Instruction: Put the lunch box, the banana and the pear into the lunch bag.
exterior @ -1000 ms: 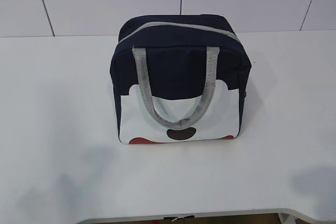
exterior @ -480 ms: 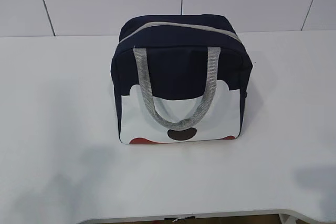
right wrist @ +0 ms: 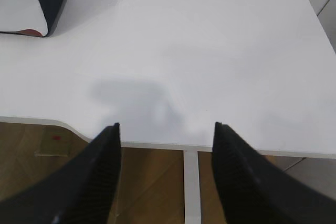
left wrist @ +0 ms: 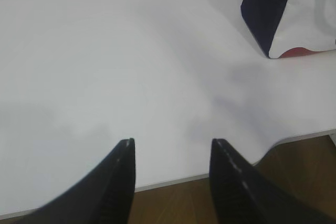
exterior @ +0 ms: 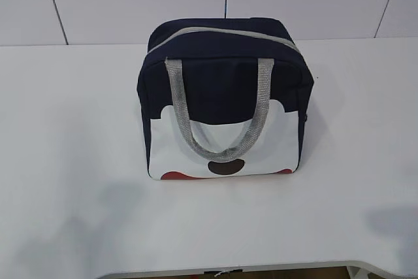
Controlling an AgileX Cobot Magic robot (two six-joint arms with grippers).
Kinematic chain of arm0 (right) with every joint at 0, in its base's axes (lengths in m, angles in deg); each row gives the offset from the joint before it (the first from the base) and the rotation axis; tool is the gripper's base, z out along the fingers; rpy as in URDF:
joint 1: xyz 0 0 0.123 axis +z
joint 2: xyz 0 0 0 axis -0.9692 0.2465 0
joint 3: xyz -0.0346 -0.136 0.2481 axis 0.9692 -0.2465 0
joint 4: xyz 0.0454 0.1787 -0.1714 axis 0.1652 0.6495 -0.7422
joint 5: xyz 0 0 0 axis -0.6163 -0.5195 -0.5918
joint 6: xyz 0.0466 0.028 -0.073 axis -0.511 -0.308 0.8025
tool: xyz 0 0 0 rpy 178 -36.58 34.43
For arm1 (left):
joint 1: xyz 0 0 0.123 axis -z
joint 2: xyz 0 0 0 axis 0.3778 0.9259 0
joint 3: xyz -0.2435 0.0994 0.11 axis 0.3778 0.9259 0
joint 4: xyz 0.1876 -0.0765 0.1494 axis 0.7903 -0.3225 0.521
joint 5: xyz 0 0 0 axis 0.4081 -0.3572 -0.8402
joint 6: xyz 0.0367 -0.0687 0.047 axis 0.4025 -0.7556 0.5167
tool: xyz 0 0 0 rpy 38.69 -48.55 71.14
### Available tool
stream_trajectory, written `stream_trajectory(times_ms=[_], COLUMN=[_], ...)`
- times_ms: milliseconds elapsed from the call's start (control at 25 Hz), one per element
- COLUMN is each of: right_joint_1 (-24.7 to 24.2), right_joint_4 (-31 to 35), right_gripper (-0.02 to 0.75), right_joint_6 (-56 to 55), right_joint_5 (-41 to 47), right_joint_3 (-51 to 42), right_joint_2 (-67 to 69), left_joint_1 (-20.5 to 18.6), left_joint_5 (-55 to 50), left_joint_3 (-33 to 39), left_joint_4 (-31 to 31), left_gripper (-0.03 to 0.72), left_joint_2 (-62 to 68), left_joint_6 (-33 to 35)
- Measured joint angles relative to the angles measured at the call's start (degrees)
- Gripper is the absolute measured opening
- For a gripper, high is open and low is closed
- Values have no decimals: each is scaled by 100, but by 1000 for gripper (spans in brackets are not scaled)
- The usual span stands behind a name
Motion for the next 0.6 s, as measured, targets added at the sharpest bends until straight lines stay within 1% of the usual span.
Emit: stream_trajectory(times_ms=[400,600], right_joint_1=[0,0], right_joint_4=[0,0], right_gripper=[462,462], right_joint_6=[0,0], right_joint_5=[0,0], right_joint_3=[0,0], right_joint_2=[0,0], left_joint_1=[0,0], left_joint_5=[0,0], left_joint_3=[0,0], left_joint_4=[0,0], left_gripper=[328,312], left_joint_2=[0,0], left_joint_6=[0,0])
